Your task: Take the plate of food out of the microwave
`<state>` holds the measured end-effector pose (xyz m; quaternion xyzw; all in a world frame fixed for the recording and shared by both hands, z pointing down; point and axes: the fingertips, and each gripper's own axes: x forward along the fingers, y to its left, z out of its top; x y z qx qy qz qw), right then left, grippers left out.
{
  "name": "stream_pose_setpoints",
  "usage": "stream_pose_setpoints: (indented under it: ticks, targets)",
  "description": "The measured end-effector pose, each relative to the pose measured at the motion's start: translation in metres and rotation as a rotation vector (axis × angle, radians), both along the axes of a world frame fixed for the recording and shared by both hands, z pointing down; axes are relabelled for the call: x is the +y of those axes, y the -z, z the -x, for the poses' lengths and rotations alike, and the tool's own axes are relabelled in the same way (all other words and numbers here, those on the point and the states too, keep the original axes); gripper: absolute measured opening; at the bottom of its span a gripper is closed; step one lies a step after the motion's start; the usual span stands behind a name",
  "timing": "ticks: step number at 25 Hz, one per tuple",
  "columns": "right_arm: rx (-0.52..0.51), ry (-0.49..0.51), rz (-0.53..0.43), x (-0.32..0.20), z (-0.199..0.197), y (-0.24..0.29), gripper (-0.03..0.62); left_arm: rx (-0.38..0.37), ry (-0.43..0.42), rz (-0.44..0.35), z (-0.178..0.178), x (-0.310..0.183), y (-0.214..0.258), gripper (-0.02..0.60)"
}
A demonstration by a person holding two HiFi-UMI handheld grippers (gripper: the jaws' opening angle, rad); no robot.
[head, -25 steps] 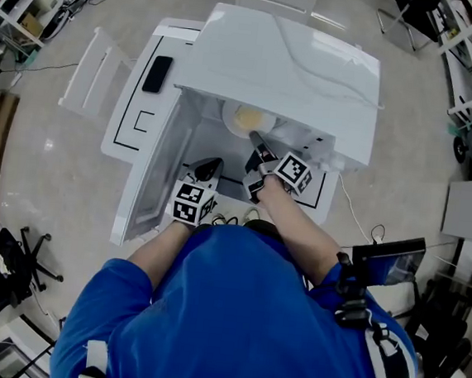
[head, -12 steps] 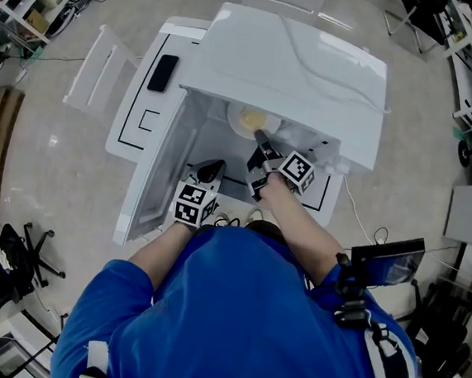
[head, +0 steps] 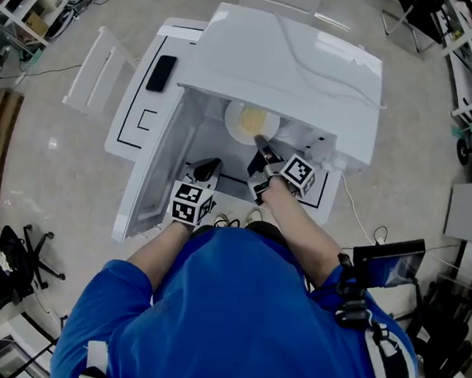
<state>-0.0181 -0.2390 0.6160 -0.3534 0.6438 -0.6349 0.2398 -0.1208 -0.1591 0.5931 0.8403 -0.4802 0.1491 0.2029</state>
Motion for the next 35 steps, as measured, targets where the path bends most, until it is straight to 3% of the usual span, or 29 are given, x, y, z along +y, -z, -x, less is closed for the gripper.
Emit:
stream_pose_setpoints:
  ticks: [8, 21, 26, 35]
  targets:
    - [-0.012, 0.000, -0.024, 0.017, -0.013, 0.007, 0.017, 0.052, 0.017, -0.001, 0.002, -0.003, 0.004, 0.009]
    - [-0.019, -0.073, -0.072, 0.113, -0.049, 0.036, 0.017, 0.167, 0.034, 0.018, 0.009, 0.040, 0.003, 0.009]
    - [-0.035, -0.079, -0.087, 0.151, -0.061, 0.049, 0.017, 0.223, 0.068, 0.012, 0.011, 0.058, 0.010, 0.009]
    - [-0.085, -0.008, -0.115, 0.207, -0.089, 0.061, 0.017, 0.247, 0.198, -0.043, 0.002, 0.105, 0.030, 0.009]
